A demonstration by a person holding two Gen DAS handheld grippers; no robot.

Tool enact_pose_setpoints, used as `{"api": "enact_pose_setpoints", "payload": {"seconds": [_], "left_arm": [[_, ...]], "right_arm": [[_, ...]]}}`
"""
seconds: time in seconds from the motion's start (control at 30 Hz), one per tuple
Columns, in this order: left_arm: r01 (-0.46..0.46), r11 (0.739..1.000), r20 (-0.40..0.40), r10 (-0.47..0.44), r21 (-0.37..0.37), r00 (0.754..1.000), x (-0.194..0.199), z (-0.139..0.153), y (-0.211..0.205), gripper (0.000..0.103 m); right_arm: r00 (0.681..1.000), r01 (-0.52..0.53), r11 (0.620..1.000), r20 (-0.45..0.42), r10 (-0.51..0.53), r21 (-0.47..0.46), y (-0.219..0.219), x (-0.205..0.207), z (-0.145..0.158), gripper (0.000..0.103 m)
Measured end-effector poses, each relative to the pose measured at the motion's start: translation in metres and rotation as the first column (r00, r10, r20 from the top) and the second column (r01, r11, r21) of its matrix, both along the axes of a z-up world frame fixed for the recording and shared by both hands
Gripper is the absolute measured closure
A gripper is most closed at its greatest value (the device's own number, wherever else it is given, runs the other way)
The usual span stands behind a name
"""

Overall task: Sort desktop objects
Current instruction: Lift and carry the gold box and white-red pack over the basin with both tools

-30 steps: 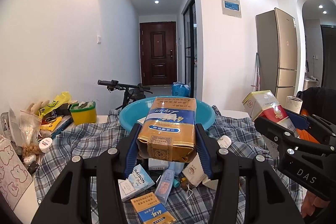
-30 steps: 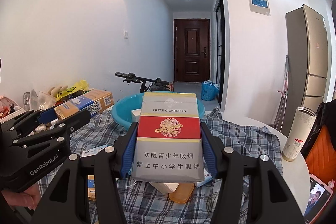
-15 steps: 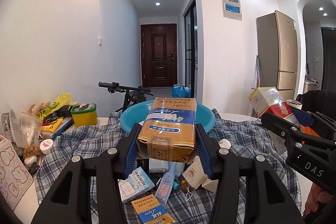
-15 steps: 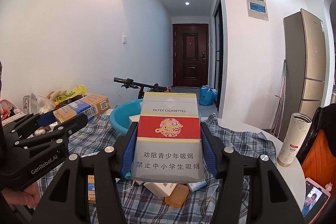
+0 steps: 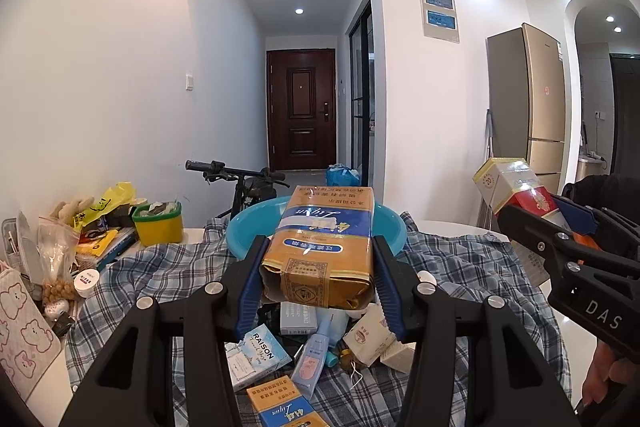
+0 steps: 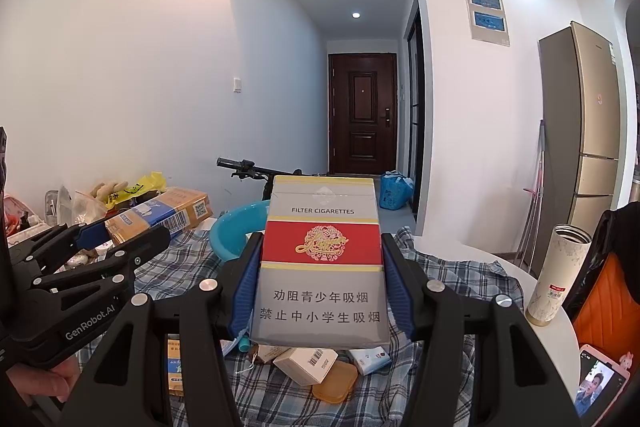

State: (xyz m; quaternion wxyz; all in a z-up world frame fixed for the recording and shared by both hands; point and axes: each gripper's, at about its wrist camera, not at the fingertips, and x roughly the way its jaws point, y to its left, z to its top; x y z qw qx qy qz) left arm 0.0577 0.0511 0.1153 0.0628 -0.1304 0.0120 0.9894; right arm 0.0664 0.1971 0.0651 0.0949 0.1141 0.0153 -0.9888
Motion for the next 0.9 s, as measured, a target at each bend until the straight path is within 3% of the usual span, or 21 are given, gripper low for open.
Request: {"api": "enact_pose_setpoints", "payload": {"seconds": [0.43, 0.9], "left_arm": [[-0.002, 1.0, 0.005, 0.002, 0.004, 1.0, -0.017, 0.005, 0.001, 0.049], [-0.019, 1.0, -0.079, 0.02, 0.013, 0.997, -0.049, 0.041, -0.003, 0.049]], "right_arm": [[0.999, -0.027, 0.999, -0.023, 0.028, 0.041, -0.005, -0.013, 0.012, 0.048], [0.994, -0.002, 0.999, -0.105, 0.007, 0.047, -0.012, -0.035, 0.038, 0.048]]}}
